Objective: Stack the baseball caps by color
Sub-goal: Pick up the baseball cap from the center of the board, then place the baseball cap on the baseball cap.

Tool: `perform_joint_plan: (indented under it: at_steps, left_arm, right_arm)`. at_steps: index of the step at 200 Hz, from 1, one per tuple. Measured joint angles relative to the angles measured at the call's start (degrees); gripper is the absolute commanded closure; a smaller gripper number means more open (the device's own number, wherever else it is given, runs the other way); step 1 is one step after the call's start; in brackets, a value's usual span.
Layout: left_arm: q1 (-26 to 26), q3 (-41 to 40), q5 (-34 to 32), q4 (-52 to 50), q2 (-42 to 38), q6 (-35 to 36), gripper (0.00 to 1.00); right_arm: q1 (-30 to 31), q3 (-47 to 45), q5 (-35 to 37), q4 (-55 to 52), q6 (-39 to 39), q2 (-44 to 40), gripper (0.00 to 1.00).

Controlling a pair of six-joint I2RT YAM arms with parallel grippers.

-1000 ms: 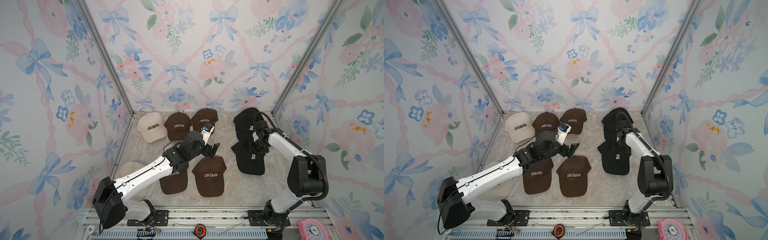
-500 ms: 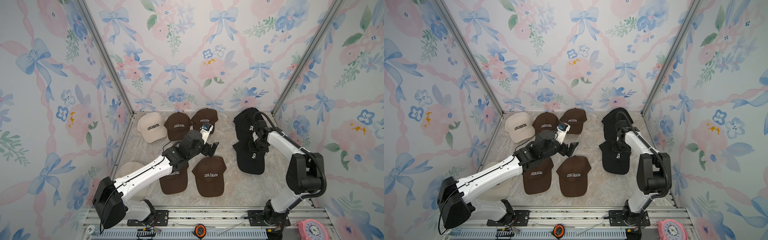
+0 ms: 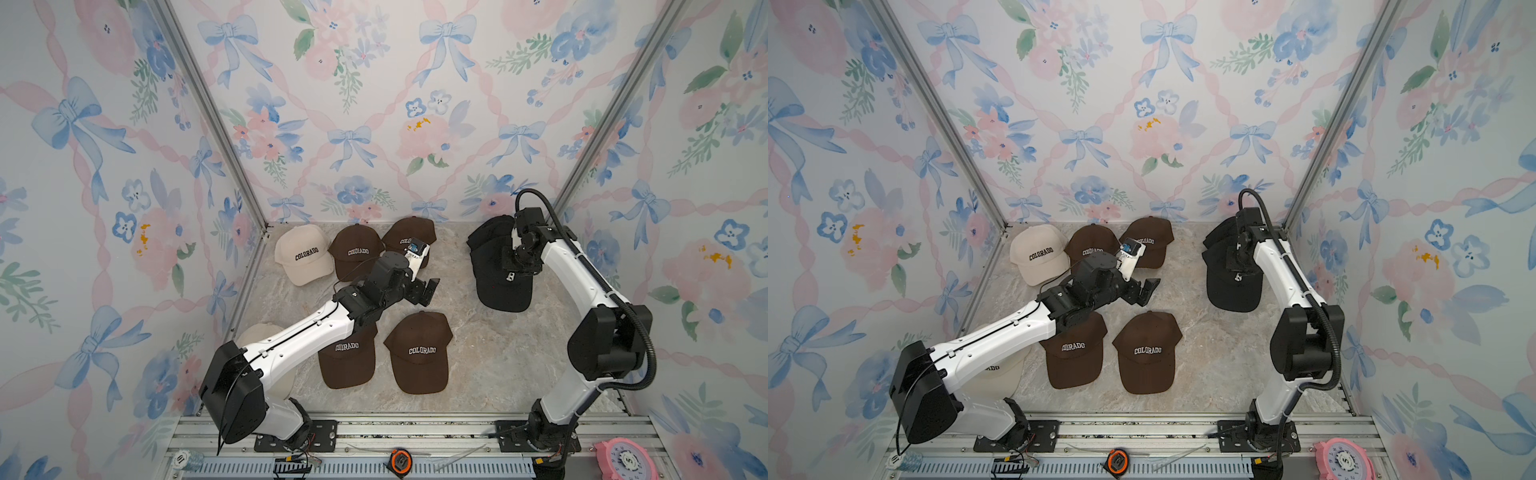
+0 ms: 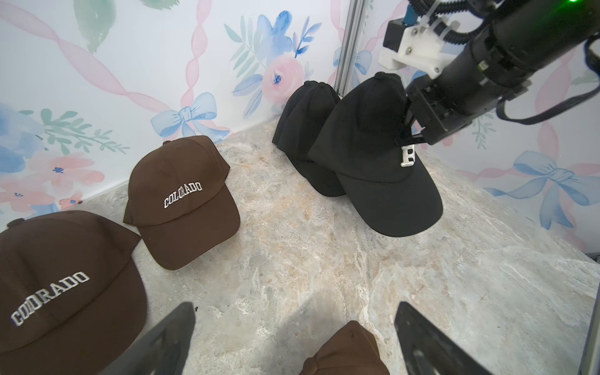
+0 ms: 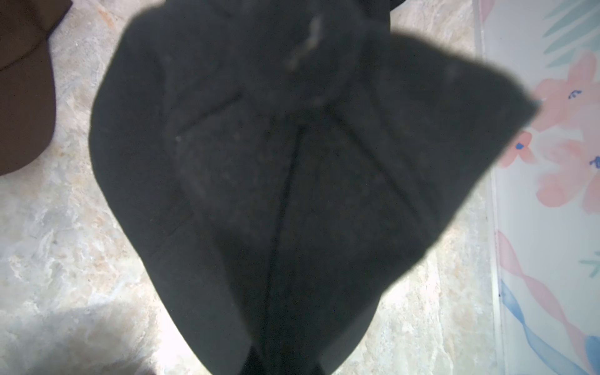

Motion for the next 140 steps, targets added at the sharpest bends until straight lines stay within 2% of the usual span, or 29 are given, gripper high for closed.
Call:
perform_joint_plan:
  at_steps: [69,140]
  left_arm:
    - [2.2,7.0,0.8,0.1,6.4,2.6,0.02]
    - [5.0,13.2,3.8,-0.1,12.5,3.6,0.02]
  right_arm:
    - [-1.0,16.2,0.9,-2.6,-0.9,14.4,0.91]
    - [-2.8,25.4,1.7,-4.9,-1.3,21.6,0.90]
